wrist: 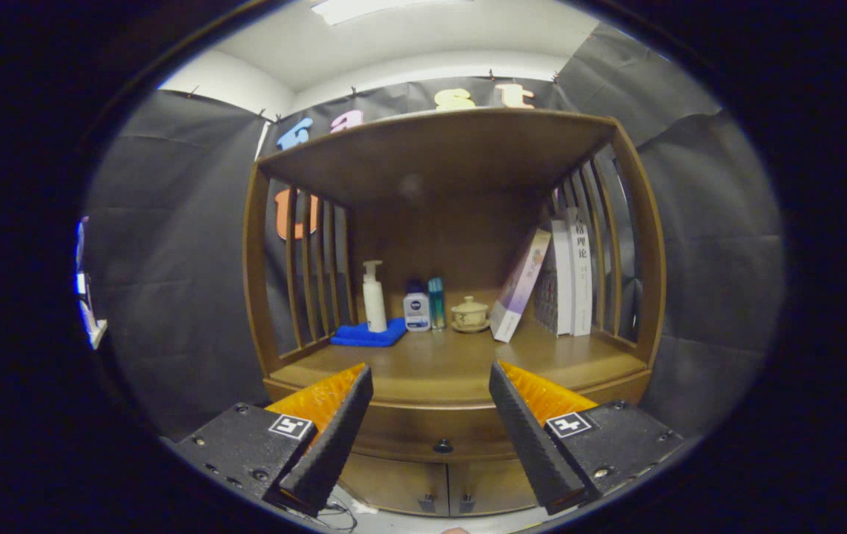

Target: Pull open the drawer, take out the items inside it, and place them on the countertop above the cabinet.

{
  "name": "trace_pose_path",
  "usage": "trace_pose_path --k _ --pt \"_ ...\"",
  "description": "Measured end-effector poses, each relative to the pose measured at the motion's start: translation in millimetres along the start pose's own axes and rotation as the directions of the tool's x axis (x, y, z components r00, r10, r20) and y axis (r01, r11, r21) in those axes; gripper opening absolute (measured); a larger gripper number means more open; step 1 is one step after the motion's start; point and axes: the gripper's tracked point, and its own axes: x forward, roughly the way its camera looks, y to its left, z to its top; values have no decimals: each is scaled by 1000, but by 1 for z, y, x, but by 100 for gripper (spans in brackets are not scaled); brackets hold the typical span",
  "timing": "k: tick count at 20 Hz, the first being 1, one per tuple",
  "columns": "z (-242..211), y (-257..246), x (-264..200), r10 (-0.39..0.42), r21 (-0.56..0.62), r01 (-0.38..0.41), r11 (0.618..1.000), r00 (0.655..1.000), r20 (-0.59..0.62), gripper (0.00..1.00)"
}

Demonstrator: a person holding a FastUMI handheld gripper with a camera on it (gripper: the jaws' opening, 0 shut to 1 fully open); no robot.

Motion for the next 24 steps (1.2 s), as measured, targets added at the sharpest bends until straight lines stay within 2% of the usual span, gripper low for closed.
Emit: trace_pose_path --k 4,8,14,21,24 --pt "-53 -1 18 -9 -28 7 1000 997 -75 99" --pt "-92 -10 37 -47 -49 41 998 990 -132 90" --pt "-131 -18 60 -81 -34 75 997 974 -211 70" --pt "-141 -20 74 -139 -61 128 990 964 -227 45" --pt "-150 -18 74 -167 -66 155 986 955 -245 39"
